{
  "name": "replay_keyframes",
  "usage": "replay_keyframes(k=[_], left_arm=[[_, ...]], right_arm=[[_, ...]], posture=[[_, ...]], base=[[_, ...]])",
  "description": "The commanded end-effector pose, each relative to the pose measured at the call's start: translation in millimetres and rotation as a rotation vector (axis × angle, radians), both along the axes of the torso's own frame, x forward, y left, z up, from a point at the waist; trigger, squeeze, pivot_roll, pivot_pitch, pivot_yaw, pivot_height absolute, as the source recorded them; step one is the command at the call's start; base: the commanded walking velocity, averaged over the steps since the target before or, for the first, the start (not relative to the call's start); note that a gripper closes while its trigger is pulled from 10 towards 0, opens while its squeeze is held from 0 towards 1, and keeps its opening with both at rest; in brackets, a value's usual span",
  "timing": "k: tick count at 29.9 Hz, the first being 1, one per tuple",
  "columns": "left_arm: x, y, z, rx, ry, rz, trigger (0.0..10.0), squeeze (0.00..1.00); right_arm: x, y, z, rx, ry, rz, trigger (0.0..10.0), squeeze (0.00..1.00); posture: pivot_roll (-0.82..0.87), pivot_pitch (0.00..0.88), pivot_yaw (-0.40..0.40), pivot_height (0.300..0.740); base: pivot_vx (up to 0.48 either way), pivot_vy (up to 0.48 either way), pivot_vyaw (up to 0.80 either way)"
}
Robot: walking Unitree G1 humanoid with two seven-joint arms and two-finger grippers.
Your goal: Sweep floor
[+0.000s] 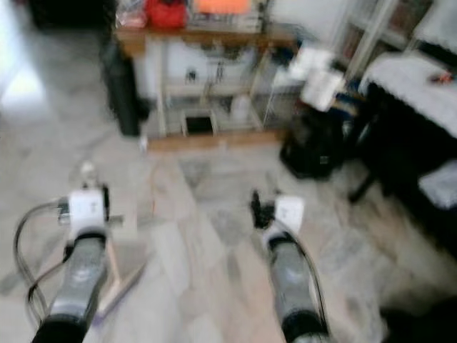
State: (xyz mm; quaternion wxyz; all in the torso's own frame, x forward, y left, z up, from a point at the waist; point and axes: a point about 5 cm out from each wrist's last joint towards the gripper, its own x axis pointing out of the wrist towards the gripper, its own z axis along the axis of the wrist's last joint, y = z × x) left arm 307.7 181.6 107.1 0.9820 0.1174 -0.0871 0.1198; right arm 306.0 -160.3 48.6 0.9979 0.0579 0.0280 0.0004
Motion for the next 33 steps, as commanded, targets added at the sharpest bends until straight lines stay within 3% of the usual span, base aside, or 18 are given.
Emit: replay_keyframes(k=[1,18,26,33], left_arm=[[2.2,-0.5,8,0.003,-0.033,-0.013,10.0,0.0],[17.7,3.8,18,0.045,-0.025,-0.056,10.0,0.0],[16.0,4.8,16,0.043,-0.022,-0.051,10.0,0.0],[13.2,4.7,14,0.035,-0.022,-0.033,10.0,0.0]], right_arm=[[1.5,7.1,1,0.011,-0.005,0.007,10.0,0.0],[0.8,13.0,1,0.048,-0.028,-0.051,10.0,0.0],[-1.4,4.8,3,0.032,-0.056,-0.068,10.0,0.0],[-0.1,8.7,5,0.031,-0.06,-0.051,10.0,0.0]], posture=[[0.03,0.0,-0.057,0.74],[0.02,0.0,0.018,0.74],[0.02,0.0,0.009,0.74],[0.02,0.0,-0.016,0.74]], base=[[0.0,0.0,-0.8],[0.0,0.0,-0.8],[0.0,0.0,0.0],[0.0,0.0,0.0]])
